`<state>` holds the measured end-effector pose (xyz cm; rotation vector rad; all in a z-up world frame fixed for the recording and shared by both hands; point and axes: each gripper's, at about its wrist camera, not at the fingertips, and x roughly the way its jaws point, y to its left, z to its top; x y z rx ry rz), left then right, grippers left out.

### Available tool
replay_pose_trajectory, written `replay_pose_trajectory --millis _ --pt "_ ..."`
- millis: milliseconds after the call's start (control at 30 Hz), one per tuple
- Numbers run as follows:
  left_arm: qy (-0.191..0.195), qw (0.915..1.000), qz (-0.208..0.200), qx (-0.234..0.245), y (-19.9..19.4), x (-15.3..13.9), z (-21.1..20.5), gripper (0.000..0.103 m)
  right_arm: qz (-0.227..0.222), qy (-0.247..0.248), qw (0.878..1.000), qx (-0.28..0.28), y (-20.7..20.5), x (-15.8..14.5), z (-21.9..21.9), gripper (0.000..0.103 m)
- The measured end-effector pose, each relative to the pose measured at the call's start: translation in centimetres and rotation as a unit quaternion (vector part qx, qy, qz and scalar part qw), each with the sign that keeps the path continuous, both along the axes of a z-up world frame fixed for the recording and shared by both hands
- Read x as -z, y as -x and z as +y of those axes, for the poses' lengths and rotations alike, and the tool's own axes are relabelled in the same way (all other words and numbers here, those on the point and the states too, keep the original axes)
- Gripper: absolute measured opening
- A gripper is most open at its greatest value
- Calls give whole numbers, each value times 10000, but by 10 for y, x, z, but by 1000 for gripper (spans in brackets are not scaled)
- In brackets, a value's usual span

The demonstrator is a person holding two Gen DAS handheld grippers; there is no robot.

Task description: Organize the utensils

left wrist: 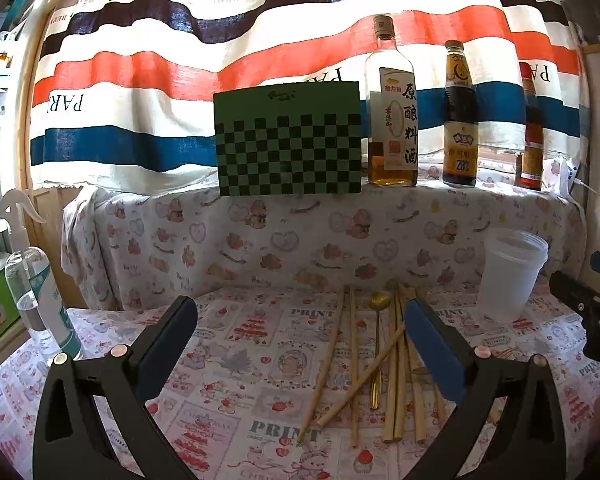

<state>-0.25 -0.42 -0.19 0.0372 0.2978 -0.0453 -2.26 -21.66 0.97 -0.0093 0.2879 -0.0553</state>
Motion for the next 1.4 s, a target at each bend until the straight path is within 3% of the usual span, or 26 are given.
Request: replay_pose_trajectory --millis 867,1100,1400 --pt "90 9998 91 132 -2 -2 3 103 -38 -9 10000 -56 2 0 1 103" --pt "166 9993 296 143 -11 0 4 103 -3 -23 10000 56 2 0 -1 103" --pt "73 9995 187 239 -6 1 -1 103 2 -14 10000 38 2 -1 -1 103"
